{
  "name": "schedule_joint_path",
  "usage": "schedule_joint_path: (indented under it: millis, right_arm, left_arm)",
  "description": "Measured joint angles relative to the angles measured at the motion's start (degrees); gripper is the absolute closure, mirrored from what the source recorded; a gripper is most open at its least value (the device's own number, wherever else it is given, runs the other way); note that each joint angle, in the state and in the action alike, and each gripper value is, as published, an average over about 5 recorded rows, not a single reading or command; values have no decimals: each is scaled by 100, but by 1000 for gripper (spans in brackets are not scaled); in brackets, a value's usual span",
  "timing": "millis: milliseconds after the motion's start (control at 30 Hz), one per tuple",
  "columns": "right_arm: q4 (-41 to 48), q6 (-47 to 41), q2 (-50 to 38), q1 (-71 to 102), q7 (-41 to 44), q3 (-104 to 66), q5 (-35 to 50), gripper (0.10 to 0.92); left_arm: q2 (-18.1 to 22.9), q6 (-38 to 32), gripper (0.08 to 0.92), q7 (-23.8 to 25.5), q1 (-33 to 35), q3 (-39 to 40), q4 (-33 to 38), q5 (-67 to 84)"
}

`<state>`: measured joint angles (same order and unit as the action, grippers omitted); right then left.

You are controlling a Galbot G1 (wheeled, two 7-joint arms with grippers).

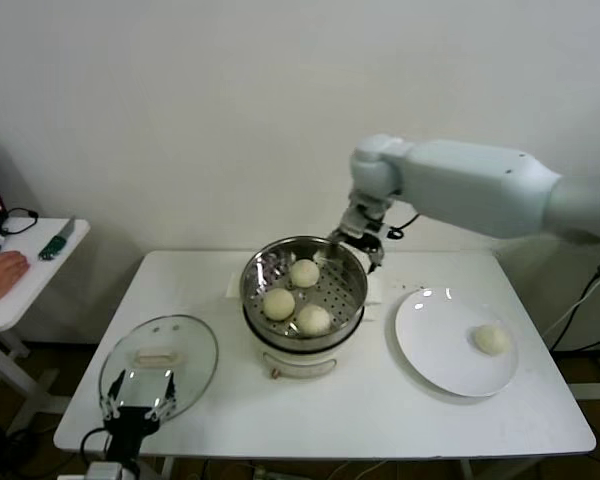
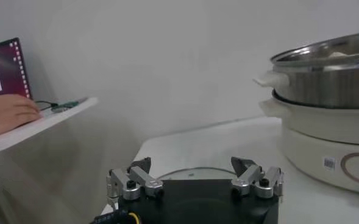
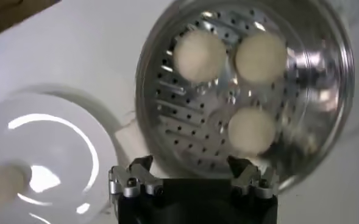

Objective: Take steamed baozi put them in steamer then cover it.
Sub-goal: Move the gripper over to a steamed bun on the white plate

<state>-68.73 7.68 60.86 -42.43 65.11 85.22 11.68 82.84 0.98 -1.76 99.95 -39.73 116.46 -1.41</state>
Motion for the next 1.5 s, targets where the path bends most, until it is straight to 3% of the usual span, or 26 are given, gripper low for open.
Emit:
schedule_joint_path:
  millis: [233,600,1500]
  right_arm:
    - [92,-913,-1040,306,-30,-109,333,203]
    - [696,-1307,-2036,1594,2,-1007,-173,203]
    - [1988,-1103,-1826,3402,-4,-2294,-1366,203]
  left_arm:
    - [-1,-8,177,-3,27,-13,41,16]
    - [56,42,177,-135,-27,-2,52,33]
    - [117,157,177,-220,-26,-24,-12,-2]
